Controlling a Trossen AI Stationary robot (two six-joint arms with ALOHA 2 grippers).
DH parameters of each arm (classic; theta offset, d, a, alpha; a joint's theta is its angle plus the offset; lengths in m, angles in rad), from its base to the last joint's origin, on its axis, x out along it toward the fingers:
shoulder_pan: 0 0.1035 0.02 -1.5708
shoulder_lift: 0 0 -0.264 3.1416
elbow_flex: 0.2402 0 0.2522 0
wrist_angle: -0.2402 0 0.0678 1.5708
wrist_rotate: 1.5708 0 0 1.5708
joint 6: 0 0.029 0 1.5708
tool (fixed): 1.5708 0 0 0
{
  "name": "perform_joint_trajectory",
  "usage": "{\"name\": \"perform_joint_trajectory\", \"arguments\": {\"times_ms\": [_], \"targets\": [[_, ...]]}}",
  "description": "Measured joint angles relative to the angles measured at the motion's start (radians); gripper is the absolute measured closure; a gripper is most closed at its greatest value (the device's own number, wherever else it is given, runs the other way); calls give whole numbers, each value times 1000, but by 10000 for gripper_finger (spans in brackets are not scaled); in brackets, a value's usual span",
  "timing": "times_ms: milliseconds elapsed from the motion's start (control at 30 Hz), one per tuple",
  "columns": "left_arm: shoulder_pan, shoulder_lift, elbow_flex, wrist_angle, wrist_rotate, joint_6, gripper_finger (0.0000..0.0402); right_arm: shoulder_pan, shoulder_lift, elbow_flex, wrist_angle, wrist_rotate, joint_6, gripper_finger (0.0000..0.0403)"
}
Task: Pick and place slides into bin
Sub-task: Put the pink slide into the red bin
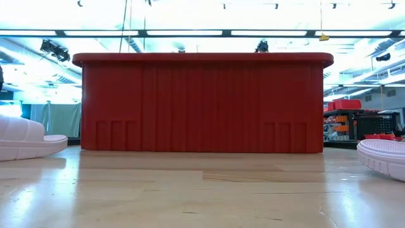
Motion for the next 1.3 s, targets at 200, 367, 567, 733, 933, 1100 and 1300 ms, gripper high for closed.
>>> {"name": "perform_joint_trajectory", "arguments": {"times_ms": [200, 367, 567, 733, 933, 1100, 1300], "targets": [[-55, 0, 0, 2, -58, -31, 303, 3, 139, 0, -141, 59, -87, 187], [-83, 0, 0, 12, -103, -38, 301, 3, 214, 0, -236, 170, -138, 191], [-91, 0, 0, 36, -124, -96, 307, -1, 260, 0, -225, 293, -223, 199], [-91, 0, 0, 36, -127, -124, 313, -15, 287, 0, -226, 351, -247, 209], [-91, 0, 0, 37, -127, -124, 313, -40, 288, 0, -230, 429, -251, 259], [-91, 0, 0, 38, -127, -124, 311, -72, 287, 0, -232, 432, -250, 357], [-91, 0, 0, 37, -127, -124, 321, -98, 244, 0, -229, 418, -246, 384]]}}
